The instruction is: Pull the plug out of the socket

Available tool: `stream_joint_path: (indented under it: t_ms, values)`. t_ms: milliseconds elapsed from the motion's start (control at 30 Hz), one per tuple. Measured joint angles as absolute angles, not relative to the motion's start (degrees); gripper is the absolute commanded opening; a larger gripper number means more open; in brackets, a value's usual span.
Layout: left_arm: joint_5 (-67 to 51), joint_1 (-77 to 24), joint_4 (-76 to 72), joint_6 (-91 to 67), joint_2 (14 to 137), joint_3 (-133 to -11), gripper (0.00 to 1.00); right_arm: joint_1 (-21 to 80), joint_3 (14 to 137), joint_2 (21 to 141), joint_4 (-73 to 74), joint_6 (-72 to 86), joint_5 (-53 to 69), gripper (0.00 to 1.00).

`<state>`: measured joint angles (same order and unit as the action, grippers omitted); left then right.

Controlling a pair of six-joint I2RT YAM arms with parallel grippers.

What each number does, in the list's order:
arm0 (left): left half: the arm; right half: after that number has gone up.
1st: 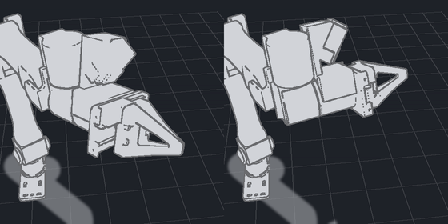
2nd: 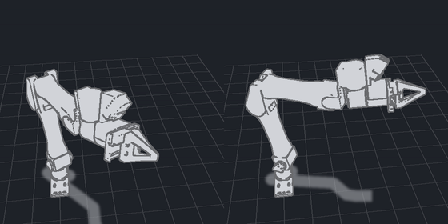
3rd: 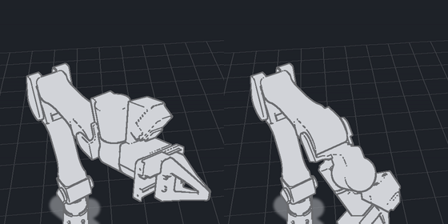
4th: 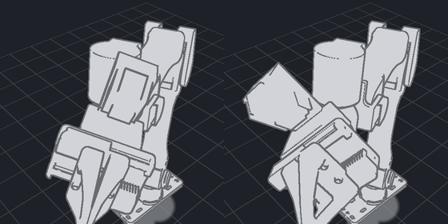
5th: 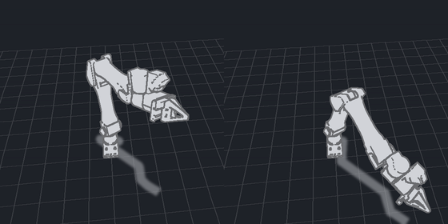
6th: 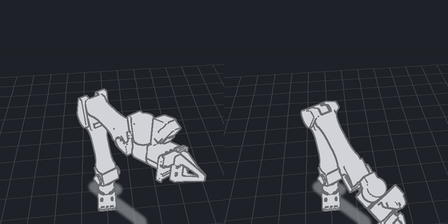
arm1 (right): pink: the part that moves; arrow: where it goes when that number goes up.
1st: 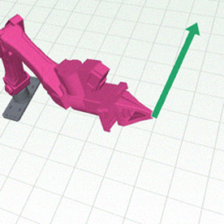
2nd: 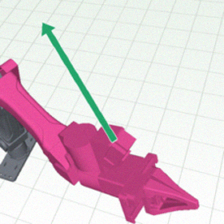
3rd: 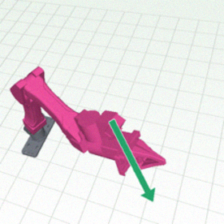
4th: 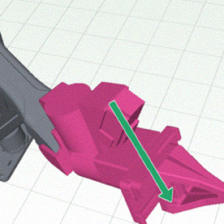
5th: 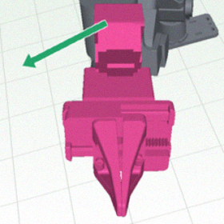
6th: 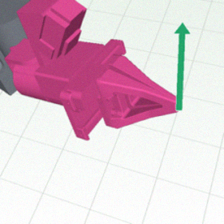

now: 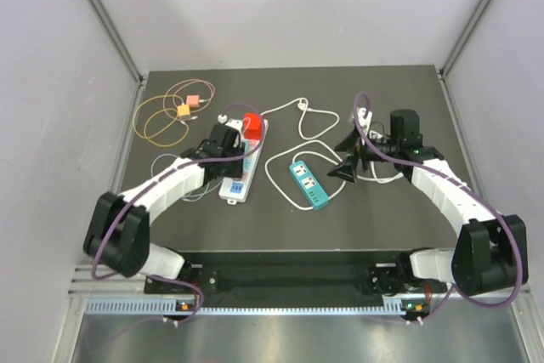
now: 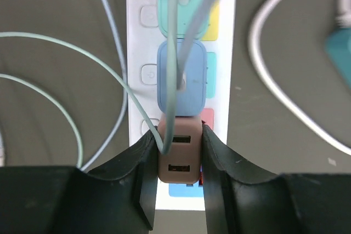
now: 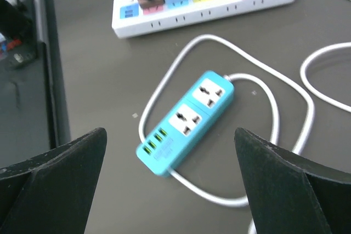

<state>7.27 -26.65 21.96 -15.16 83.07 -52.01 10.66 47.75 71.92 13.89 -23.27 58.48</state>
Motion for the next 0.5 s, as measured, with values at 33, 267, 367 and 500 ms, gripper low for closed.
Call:
stream_joint_path:
  t_ms: [33,267,367,500]
  values:
    - [5.78,-26.55,21.50,-15.79,80.97,-51.00,0.00,11.18,47.70,72.20,12.38,-21.04,58.72,1.00]
    - [-4.75,-26.13,16.34,-21.26,68.84,-45.08,0.00,21.52,47.13,79.44,-2.52,0.82,55.57,1.00]
    - [-8.32,-26.13,14.48,-23.86,66.98,-42.70,0.00,25.76,47.42,84.23,-7.40,12.01,49.98,1.00]
    - [-11.18,-26.13,11.92,-27.46,65.32,-39.77,0.00,28.95,51.16,92.75,-8.64,24.32,44.16,1.00]
